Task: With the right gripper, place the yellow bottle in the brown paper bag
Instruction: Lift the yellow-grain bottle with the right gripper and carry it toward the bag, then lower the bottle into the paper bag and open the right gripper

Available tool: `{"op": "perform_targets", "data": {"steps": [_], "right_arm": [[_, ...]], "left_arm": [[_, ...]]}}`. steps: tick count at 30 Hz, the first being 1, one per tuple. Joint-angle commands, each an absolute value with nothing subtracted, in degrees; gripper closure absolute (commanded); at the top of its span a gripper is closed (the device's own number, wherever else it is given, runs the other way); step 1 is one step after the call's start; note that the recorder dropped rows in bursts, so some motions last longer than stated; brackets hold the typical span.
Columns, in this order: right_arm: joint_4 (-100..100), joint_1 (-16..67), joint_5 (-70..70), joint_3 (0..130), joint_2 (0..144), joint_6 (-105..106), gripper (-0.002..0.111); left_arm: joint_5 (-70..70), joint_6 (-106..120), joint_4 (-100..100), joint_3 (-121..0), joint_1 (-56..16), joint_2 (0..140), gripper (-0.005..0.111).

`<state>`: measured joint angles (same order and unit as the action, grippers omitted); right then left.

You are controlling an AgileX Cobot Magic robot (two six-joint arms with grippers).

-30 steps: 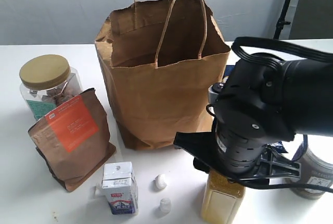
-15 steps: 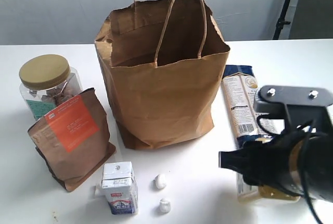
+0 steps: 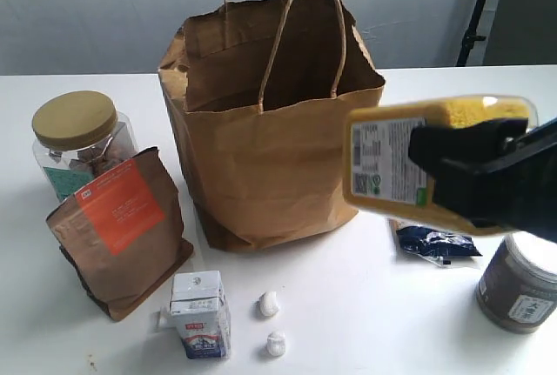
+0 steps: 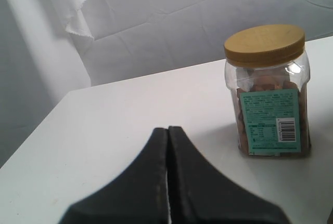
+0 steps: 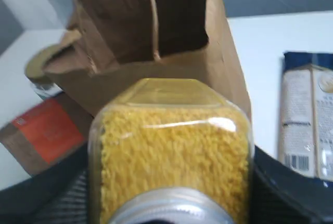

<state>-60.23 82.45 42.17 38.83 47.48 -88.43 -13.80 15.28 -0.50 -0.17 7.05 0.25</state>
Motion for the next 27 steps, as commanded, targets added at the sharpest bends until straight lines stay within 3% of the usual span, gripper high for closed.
{"op": "perform_targets", "data": {"steps": [1,12,19,27], "right_arm": [[-71.9,82.7,34.5,42.0,45.5,-92.4,0.108],[-81.1,82.7,29.6,54.7,50.0,-91.9,0.108],[-89.5,82.5,39.8,61.0,57.7,-91.9,0.108],[-83.7,66.8,30.4,68.3,71.1,-91.7,0.108]], "left_arm": [[-13.3,15.2,-0.5,0.0,6.7,0.0,0.107],[-13.3,15.2,-0.5,0.0,6.7,0.0,0.107],[-13.3,15.2,-0.5,0.0,6.7,0.0,0.107],[-13.3,15.2,-0.5,0.0,6.7,0.0,0.107]]}}
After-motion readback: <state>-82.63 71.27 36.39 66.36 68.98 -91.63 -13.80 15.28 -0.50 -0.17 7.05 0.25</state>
